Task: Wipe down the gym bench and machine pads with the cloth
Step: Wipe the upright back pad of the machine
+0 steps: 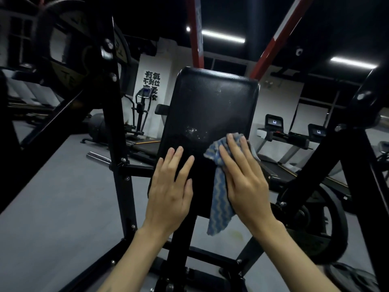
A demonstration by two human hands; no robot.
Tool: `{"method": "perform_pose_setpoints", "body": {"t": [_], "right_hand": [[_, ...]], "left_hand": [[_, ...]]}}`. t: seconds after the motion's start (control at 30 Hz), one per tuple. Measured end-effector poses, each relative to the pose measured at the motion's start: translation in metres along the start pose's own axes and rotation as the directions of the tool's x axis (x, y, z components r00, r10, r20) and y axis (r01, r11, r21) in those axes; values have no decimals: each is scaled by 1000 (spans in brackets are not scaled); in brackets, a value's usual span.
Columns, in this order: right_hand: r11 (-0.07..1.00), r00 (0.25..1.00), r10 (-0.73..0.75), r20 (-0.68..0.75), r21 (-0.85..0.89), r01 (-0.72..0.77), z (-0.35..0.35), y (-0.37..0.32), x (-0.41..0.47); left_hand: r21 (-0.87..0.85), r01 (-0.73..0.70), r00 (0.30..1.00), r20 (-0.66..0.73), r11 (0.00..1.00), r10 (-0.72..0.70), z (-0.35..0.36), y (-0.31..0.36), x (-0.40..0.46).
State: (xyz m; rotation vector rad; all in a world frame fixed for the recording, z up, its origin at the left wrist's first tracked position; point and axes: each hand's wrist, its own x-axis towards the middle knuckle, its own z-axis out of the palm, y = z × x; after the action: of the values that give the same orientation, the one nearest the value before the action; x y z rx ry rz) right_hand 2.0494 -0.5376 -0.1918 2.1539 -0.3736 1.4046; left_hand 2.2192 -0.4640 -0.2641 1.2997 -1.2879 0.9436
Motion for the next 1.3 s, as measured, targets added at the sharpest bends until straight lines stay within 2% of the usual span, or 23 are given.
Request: {"method": "perform_pose_setpoints", "body": {"t": [0.1, 0.27, 0.43, 0.53, 0.63, 0.77, 0.93, 1.1, 1.23, 1.3], "right_hand": [[997, 1000, -16, 20, -80, 18, -1, 7, 18], [997, 998, 56, 6, -53, -56, 5, -4, 28], [971, 993, -84, 87, -215, 101, 4, -6, 16], [976, 998, -8, 68, -216, 23, 2, -3, 40], [979, 996, 63, 58, -199, -50, 12, -18, 28], [964, 992, -67, 111, -248, 93, 8, -8, 30], [975, 995, 83, 47, -210, -72, 14, -19, 39], [954, 986, -111, 124, -265, 141, 13, -12, 30], [969, 997, 60, 48, -242, -47, 13, -15, 42], [972, 996, 60, 71, -231, -42, 21, -29, 27]], "left_hand": [[9, -9, 1000, 22, 1000, 9, -1, 0, -1], [-4, -6, 999, 39, 1000, 6, -6, 1, -1], [16, -7, 999, 39, 1000, 6, -12, -4, -2], [14, 9, 999, 39, 1000, -10, -14, -8, -4], [3, 0, 999, 54, 1000, 0, -16, -10, -5], [3, -10, 998, 60, 1000, 10, -17, -11, -4], [-13, 8, 998, 57, 1000, -7, -18, -10, -4], [10, -29, 998, 60, 1000, 29, -23, -15, -3], [36, -46, 997, 61, 998, 43, -28, -20, -2], [20, -32, 997, 65, 999, 31, -29, -20, -4]]}}
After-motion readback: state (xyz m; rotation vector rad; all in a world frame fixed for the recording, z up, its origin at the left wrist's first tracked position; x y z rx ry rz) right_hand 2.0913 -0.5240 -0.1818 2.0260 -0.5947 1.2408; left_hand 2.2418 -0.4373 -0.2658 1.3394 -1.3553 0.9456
